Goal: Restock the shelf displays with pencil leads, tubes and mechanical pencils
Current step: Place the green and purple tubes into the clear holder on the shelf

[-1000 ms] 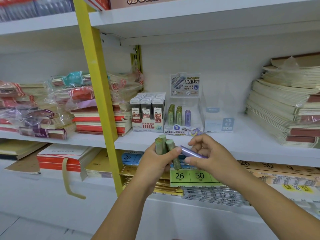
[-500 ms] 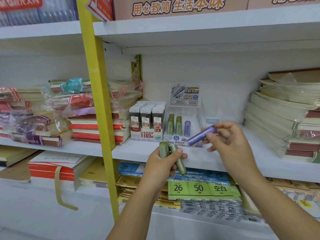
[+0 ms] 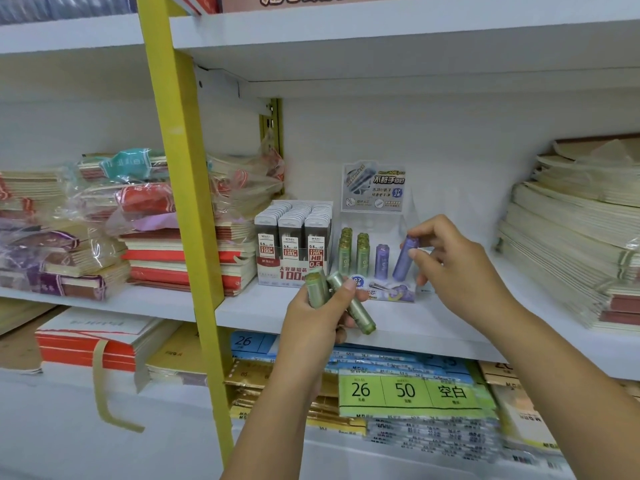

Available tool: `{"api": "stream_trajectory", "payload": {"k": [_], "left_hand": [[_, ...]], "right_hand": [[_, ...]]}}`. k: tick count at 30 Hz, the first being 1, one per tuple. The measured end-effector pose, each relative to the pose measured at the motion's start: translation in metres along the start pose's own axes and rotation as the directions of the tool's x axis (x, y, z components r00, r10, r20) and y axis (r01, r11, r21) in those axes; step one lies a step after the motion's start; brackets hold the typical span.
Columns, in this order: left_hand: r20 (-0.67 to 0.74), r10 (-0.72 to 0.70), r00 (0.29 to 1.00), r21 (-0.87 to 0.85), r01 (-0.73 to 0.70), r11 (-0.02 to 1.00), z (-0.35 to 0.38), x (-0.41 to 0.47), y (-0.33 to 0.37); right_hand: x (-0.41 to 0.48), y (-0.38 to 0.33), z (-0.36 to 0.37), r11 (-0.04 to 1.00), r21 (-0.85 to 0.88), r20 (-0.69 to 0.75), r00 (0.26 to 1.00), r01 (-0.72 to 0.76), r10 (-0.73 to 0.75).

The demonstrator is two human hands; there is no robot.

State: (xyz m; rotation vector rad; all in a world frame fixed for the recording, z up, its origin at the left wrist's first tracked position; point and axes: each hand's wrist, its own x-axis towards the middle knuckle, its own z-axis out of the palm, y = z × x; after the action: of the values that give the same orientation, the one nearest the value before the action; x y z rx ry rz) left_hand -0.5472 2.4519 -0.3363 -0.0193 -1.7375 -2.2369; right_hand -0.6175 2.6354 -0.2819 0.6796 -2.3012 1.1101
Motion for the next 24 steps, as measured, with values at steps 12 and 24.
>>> {"api": "stream_trajectory", "payload": {"k": [12, 24], "left_hand": [[0.011, 0.006, 1.0, 0.023, -0.006, 1.0, -0.0009, -0.0025, -0.0018], [0.011, 0.011, 1.0, 0.023, -0.011, 1.0, -0.0008, -0.0019, -0.0026]], "right_hand": [[0.0043, 0.0044, 0.0017, 0.997, 0.078, 0.006, 1.0, -0.026, 0.026], [0.005, 0.0074, 0.0037, 0.998, 0.068, 0.023, 1.0, -0.02, 0.018]]}}
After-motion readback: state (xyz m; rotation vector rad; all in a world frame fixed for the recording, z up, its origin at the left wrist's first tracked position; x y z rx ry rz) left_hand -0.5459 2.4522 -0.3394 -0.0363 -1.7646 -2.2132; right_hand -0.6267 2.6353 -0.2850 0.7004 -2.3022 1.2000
